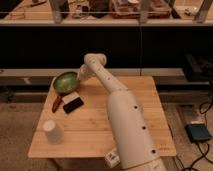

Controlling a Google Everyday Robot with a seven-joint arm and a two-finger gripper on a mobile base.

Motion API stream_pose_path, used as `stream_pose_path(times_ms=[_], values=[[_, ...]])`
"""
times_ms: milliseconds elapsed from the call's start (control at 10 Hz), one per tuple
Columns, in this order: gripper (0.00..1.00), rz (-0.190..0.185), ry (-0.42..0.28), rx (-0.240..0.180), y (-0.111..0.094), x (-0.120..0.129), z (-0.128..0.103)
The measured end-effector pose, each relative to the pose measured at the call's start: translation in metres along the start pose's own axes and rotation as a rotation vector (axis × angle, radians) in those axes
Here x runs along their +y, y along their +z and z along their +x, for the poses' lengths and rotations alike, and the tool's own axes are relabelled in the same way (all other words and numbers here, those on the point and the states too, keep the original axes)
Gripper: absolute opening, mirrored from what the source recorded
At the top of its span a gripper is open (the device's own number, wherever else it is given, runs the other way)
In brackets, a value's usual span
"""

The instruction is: Pick up the ceramic bowl

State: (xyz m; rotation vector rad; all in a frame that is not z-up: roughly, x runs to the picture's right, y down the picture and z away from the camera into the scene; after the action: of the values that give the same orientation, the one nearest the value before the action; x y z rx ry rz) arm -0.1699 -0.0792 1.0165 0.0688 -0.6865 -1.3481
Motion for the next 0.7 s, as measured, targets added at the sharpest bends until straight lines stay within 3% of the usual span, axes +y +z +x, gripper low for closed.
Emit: stream_pose_path(times_ms=[200, 300, 500, 700], values=[[0.25, -0.005, 0.000, -0.040, 0.011, 0.001, -0.002], [0.25, -0.001, -0.003, -0.030, 0.014, -0.001, -0.001], [0.25, -0.015, -0.004, 0.002, -0.003, 0.007, 0.004], [0.25, -0.021, -0.036, -0.021, -0.014, -0.001, 0.004]])
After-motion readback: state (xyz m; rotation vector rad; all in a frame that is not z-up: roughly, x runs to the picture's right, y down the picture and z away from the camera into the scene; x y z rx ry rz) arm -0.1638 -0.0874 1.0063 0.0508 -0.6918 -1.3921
